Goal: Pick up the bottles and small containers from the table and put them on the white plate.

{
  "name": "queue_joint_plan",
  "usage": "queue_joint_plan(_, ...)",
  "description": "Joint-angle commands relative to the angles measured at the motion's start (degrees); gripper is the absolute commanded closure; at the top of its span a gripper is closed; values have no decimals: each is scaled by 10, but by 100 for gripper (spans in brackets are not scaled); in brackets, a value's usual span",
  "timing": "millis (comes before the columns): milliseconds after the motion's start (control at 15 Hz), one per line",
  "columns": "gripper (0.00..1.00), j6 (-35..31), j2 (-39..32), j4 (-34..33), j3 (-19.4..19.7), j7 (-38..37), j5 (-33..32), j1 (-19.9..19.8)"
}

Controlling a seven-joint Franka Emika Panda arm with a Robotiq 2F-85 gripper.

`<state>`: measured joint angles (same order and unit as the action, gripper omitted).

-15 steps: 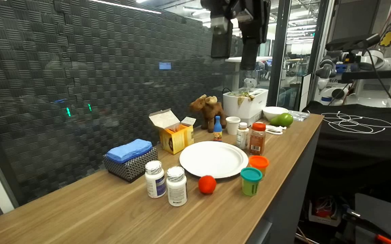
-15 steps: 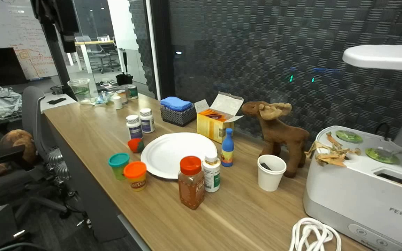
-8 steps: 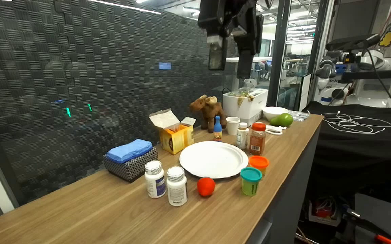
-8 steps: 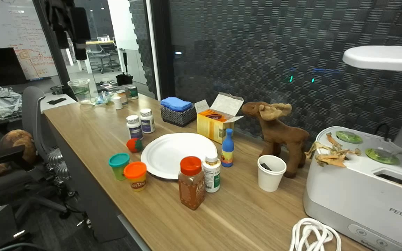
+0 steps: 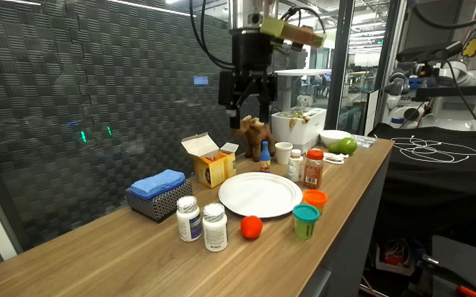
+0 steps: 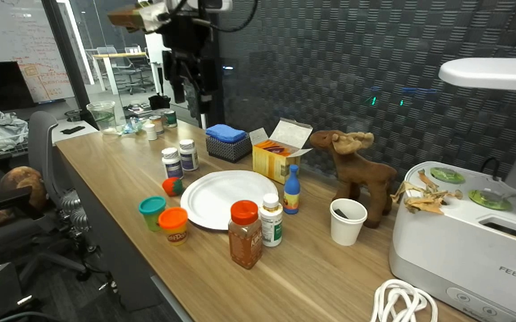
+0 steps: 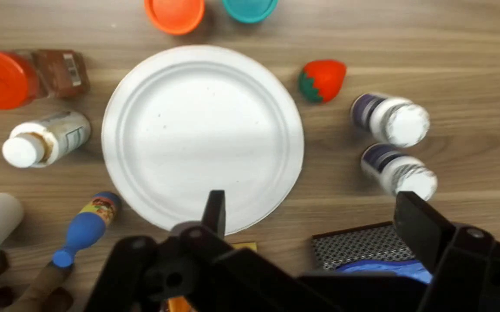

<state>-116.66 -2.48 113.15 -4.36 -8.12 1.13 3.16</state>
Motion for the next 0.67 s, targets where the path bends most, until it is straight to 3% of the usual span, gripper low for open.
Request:
queue_joint_plan(0, 0, -25, -81, -74, 18, -43, -46, -3)
queue_joint_plan(600, 0, -55, -143, -118, 68, -62, -13, -37)
